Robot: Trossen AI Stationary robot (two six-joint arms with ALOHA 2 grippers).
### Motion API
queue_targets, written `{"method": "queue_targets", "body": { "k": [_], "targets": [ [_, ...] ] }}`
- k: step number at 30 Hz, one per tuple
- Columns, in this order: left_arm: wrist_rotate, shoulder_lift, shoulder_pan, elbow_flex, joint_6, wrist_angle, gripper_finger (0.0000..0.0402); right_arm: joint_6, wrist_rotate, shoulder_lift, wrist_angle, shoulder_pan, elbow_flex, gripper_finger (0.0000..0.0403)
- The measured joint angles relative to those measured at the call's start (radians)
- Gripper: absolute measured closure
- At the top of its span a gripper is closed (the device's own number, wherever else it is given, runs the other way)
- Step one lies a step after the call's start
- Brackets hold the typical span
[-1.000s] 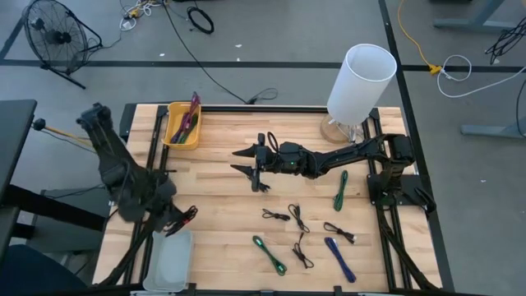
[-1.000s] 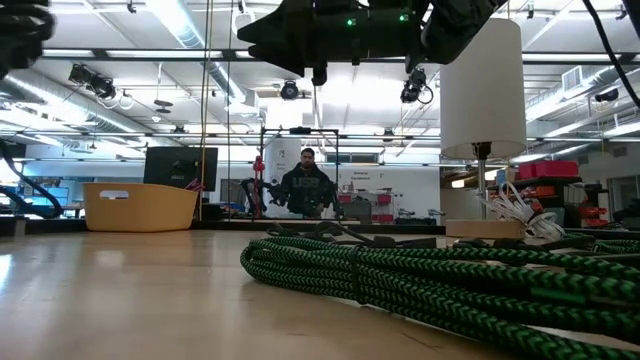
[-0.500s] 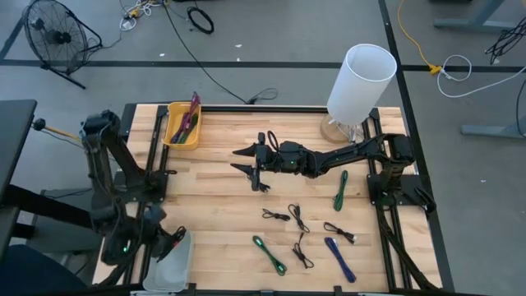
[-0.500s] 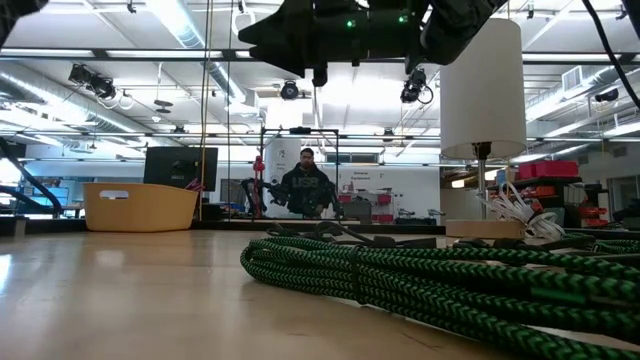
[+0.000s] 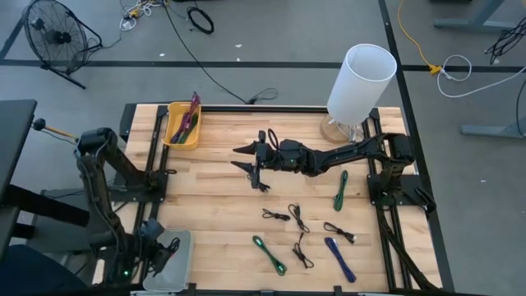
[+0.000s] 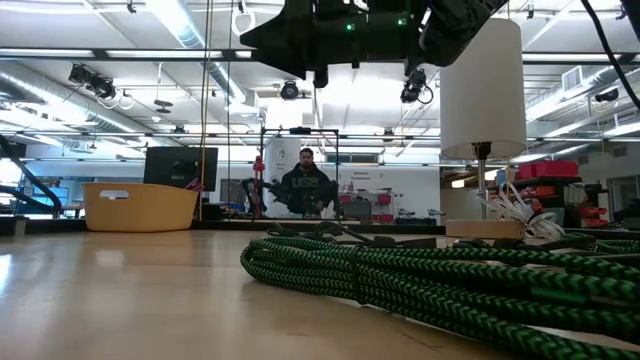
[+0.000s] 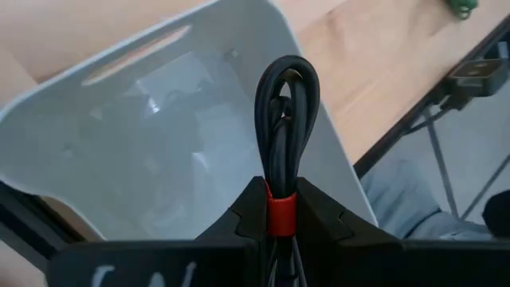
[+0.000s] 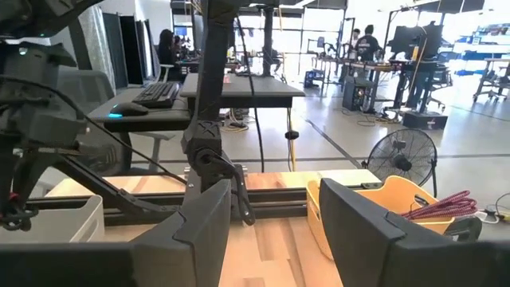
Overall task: Pick & Place USB Port
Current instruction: Put the black charger cable into the gray bin
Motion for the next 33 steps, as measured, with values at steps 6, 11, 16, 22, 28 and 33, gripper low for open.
{"method": "queue_targets", "body": {
  "k": [6, 11, 16, 22, 28, 33],
  "targets": [
    [0.0, 0.012, 0.001, 0.0, -0.001, 0.004, 0.0359, 0.0, 0.0, 0.0, 0.0, -0.004, 0.0, 0.0211],
    [0.026, 0.012, 0.002, 0.0, -0.001, 0.003, 0.0336, -0.008, 0.0, 0.0, 0.0, -0.004, 0.0, 0.0211],
    [0.038, 0.012, 0.012, 0.0, 0.001, 0.001, 0.031, -0.009, 0.0, 0.0, 0.0, -0.005, 0.0, 0.0211],
    [0.038, 0.012, 0.012, 0.0, 0.018, 0.01, 0.0313, -0.009, 0.0, 0.0, 0.0, -0.005, 0.0, 0.0211],
    [0.045, 0.012, 0.026, 0.0, 0.02, 0.014, 0.0305, -0.009, 0.0, 0.0, 0.0, -0.005, 0.0, 0.0211],
    [0.064, 0.012, 0.024, 0.0, 0.026, 0.012, 0.0281, -0.009, 0.0, 0.0, 0.0, -0.005, 0.0, 0.0211]
  ]
}}
